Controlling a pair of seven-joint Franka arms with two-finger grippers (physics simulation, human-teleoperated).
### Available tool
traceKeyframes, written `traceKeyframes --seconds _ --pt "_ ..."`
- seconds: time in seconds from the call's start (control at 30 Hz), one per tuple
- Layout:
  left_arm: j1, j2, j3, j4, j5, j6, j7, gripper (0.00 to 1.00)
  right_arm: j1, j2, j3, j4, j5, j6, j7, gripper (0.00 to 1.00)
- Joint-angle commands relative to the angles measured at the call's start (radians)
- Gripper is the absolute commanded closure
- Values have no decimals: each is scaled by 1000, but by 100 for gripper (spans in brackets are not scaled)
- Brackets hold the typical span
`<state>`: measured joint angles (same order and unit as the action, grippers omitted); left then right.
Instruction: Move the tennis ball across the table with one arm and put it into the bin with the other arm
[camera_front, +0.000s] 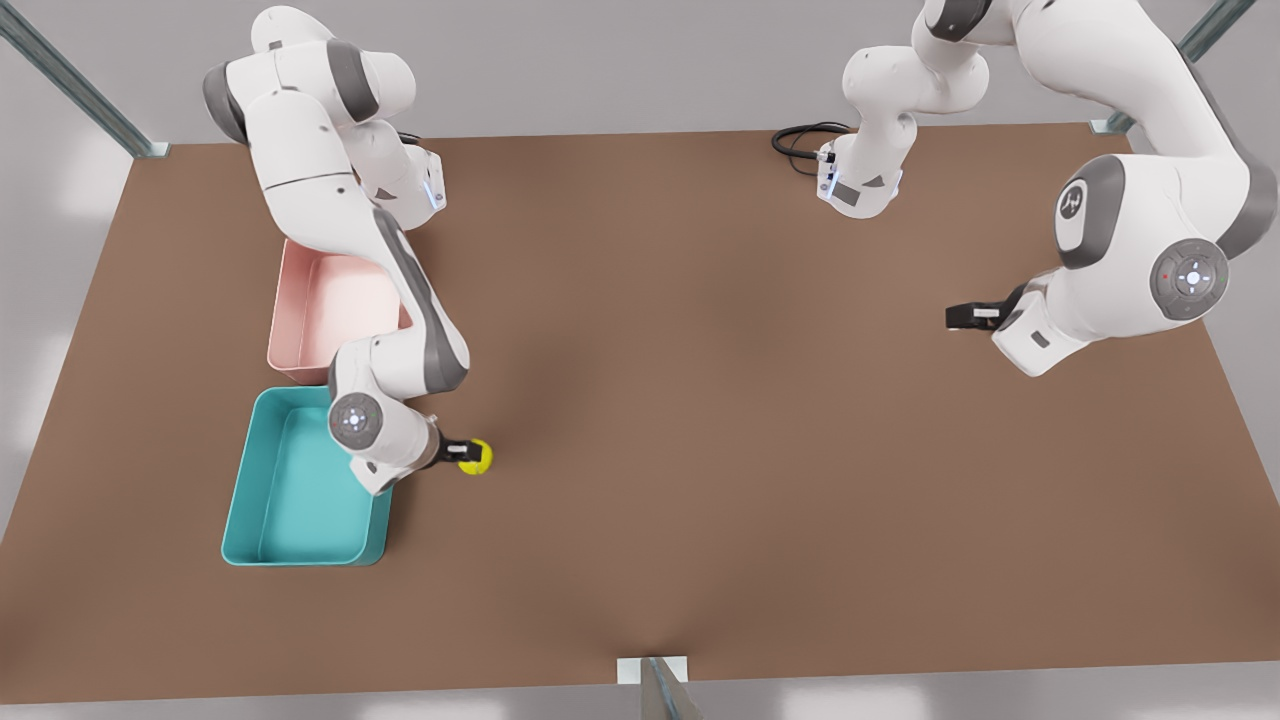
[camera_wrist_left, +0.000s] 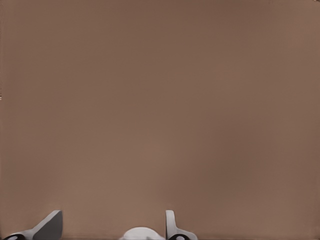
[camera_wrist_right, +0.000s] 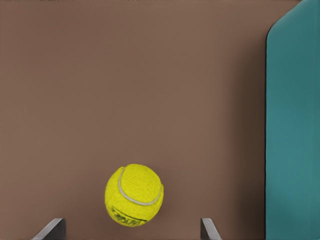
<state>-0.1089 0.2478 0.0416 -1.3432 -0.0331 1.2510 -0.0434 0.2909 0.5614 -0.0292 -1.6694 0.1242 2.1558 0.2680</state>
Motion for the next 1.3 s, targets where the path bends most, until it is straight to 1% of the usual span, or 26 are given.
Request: traceKeyframes --seconds 0.0,0.37,0.73,1.13,1.17,1.23,1.27 --pt "0 -1 0 1 2 -28 -158 0 7 6 0 -12 3 147 171 0" --pt "2 -2 4 2 -1 -70 -156 0 39 20 2 -116 11 194 171 0" --pt "2 -2 4 2 -1 -71 -158 0 34 110 2 -112 9 286 169 0" --pt "2 -2 1 2 -2 -73 -158 0 40 138 3 -105 8 300 169 0" --pt "2 -2 1 2 -2 -71 -158 0 40 138 3 -102 8 300 171 5" --pt "2 -2 3 2 -1 -71 -158 0 44 138 3 -96 8 297 169 34" --pt "2 -2 3 2 -1 -71 -158 0 42 138 15 -96 8 294 169 36"
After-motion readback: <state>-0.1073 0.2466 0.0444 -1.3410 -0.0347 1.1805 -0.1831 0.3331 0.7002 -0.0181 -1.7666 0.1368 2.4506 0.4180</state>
